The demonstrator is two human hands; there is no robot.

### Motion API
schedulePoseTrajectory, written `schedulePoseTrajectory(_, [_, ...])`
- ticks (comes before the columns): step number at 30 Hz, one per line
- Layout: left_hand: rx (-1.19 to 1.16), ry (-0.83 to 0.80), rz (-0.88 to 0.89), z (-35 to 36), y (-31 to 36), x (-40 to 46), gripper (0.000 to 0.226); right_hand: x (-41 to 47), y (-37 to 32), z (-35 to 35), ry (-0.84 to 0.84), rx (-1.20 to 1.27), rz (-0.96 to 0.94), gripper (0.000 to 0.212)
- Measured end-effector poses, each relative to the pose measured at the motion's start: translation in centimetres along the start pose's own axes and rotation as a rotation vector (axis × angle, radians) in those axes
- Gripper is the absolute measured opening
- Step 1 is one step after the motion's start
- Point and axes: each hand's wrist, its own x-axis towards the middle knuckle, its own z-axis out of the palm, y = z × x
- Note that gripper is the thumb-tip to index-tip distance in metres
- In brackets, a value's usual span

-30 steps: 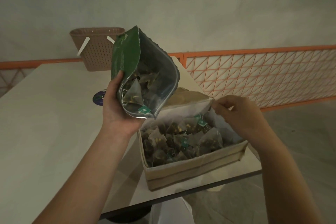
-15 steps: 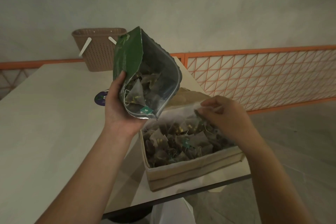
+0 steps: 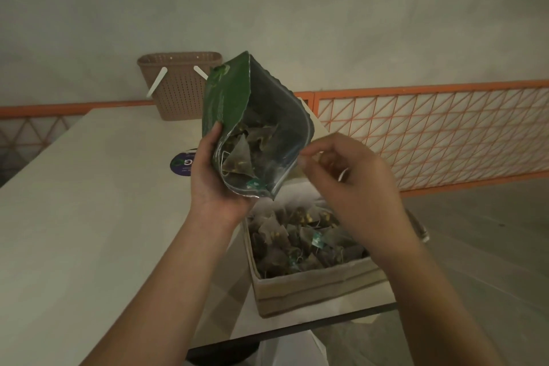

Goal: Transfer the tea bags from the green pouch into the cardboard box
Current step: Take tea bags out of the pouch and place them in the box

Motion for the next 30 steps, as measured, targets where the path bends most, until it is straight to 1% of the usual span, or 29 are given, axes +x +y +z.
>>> schedulePoseTrajectory(2, [0.024,0.013,0.005,0.0,0.0,-0.1,0.063,-0.2,-1.3,1.2,-0.039,-0.066,-0.037,0.011])
schedulePoseTrajectory(4, [0.039,0.033,0.016,0.0,0.0,-0.1,0.063,-0.1,-2.1,2.5,-0.045,-0.207,-0.038,0.020])
schedulePoseTrajectory(7, [0.031,0.058,0.034,0.1,-0.2,-0.3,0.057,0.6,-3.4,4.0,-0.076,-0.414,-0.058,0.028])
schedulePoseTrajectory(9, [0.042,0.068,0.053,0.0,-0.2,-0.3,0.055,1.2,-3.9,4.8,-0.105,-0.510,-0.036,0.033])
schedulePoseTrajectory(12, [0.087,0.091,0.071,-0.2,-0.1,-0.4,0.063,1.8,-4.1,5.2,-0.115,-0.570,-0.018,0.031])
schedulePoseTrajectory(14, [0.081,0.093,0.068,-0.3,0.1,-0.4,0.062,1.8,-4.0,5.1,-0.122,-0.566,-0.035,0.026])
schedulePoseTrajectory(16, [0.048,0.087,0.062,-0.4,0.3,-0.6,0.059,1.4,-3.5,5.1,-0.089,-0.518,-0.077,0.022])
schedulePoseTrajectory(18, [0.027,0.085,0.060,-0.4,0.5,-0.6,0.059,1.0,-3.0,4.6,-0.029,-0.385,-0.090,0.016])
schedulePoseTrajectory(21, [0.026,0.077,0.043,-0.3,0.6,-0.7,0.064,0.6,-1.8,3.2,-0.005,-0.031,-0.031,0.008])
schedulePoseTrajectory(24, [-0.007,0.036,0.030,-0.5,0.6,-0.6,0.059,0.0,-1.0,0.9,0.058,0.250,0.027,0.007])
schedulePoseTrajectory(25, [-0.011,0.023,0.029,-0.4,0.6,-0.6,0.058,-0.1,-0.7,0.2,0.088,0.293,0.038,0.009])
schedulePoseTrajectory(27, [-0.021,0.013,0.023,-0.4,0.7,-0.5,0.057,-0.5,0.3,-0.8,0.124,0.294,0.071,0.015])
schedulePoseTrajectory(28, [-0.028,0.010,0.019,-0.5,0.7,-0.4,0.057,-0.7,1.0,-1.1,0.121,0.271,0.098,0.017])
schedulePoseTrajectory(30, [-0.029,0.008,0.015,-0.5,0.7,-0.4,0.057,-1.1,2.4,-1.4,0.063,0.225,0.167,0.020])
